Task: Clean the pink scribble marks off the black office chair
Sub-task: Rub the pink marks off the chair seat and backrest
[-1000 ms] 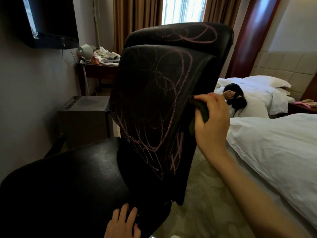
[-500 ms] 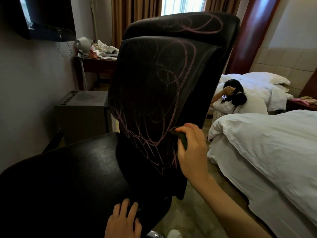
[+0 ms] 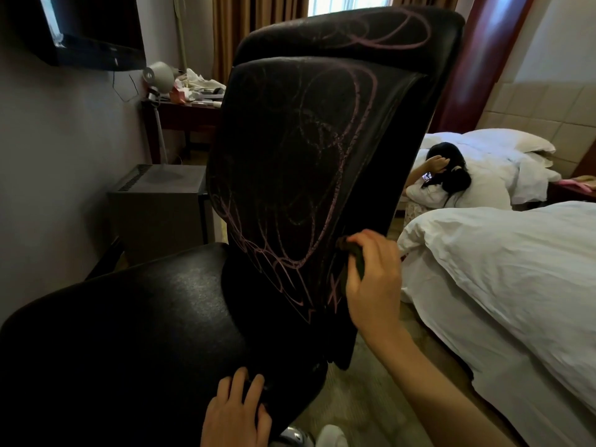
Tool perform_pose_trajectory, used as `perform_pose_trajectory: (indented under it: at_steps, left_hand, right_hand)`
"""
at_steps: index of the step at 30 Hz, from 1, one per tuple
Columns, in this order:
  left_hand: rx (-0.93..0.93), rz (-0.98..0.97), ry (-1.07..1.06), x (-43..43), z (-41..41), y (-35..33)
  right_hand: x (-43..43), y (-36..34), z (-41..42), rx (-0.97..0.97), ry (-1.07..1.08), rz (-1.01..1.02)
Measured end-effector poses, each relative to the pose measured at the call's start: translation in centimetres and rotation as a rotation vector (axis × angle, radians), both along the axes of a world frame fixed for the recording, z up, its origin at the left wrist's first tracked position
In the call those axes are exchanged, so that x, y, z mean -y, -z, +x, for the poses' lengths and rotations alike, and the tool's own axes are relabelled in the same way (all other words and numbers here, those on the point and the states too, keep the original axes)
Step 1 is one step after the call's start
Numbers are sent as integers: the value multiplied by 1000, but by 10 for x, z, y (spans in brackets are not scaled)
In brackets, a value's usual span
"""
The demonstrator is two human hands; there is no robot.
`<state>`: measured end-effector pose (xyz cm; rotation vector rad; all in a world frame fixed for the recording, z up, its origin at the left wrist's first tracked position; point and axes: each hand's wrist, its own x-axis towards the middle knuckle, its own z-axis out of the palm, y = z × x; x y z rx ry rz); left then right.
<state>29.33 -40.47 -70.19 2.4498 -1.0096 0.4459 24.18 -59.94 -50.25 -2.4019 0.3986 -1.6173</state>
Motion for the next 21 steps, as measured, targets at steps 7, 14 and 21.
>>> perform_pose_trajectory:
  at_steps: [7,14,21]
  left_hand:
    - [4,6,6,0,1,3]
    - [-7,26,16,-1,1,1]
    - [12,29,-20,0,-1,1]
  right_hand:
    - [9,-1,-22,-120,-42,-15]
    - [19,-76,-1,113,74,-78]
    - [16,-10,3,77,102,-114]
